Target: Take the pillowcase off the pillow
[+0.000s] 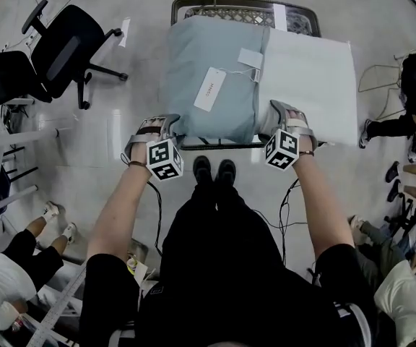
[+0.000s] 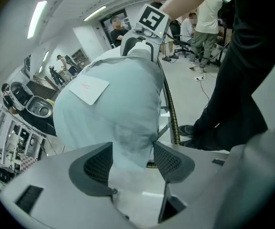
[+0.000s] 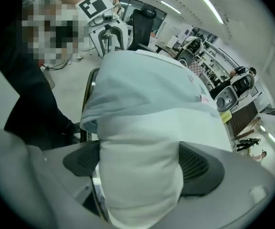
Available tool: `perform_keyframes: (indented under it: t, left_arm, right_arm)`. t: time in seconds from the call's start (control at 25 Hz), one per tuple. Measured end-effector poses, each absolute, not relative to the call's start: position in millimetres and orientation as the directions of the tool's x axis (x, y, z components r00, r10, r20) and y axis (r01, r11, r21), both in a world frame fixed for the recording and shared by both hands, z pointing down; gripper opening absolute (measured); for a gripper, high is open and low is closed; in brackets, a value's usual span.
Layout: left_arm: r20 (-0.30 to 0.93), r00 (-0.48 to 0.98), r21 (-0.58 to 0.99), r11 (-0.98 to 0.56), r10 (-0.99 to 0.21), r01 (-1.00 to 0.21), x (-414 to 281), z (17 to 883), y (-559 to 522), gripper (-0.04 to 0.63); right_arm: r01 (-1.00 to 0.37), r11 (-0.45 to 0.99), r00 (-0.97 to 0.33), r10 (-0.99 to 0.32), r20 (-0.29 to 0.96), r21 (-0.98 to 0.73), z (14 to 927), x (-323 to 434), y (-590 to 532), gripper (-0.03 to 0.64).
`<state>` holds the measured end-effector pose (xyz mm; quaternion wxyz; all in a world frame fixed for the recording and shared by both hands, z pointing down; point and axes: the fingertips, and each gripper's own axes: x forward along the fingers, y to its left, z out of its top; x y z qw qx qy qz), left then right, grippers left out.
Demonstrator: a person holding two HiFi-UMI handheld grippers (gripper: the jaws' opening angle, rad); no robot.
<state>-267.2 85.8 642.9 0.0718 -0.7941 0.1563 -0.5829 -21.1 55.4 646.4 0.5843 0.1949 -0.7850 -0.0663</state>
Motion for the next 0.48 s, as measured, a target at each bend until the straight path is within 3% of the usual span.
perform_keyframes:
  t: [0.08,0.12,0.16,0.2,0.32,0.48]
  left_arm:
    - [0.905,0.245,-0.318,-0.935,-0.348,-0.155,-267,655,79,0.248]
    - [0.906,0.233,-0.324,-0.934,-0.353,-0.153,-268,659,77,0.188]
    - [0.908,0.227,-0.324,-0.933,-0.353,-0.155,-269,661,75,0.057]
    - [0.909,0.227,-0.317,-0.934,-0.349,-0.166,-269,661,74,0.015]
    - [0.914,0.225,-0.291,-0.933,-0.336,-0.213,-277,654,76,0.009]
    - [0.909,0.208,-0.322,-0.926,-0.36,-0.197,-297,635,72,0.009]
  right_arm:
    - [-0.237,0.906,-0.22,-0.401,0.889,0.35,656,-21,53,0.515]
    - [-0.246,0.901,-0.218,-0.41,0.886,0.356,657,-22,51,0.502]
    - [-0.257,0.898,-0.218,-0.414,0.884,0.358,656,-22,50,0.471]
    - [-0.266,0.897,-0.221,-0.413,0.884,0.353,654,-23,50,0.44]
    - [-0.273,0.911,-0.238,-0.375,0.896,0.308,646,-21,53,0.38]
    - [-0.269,0.933,-0.27,-0.312,0.911,0.24,632,-18,54,0.353]
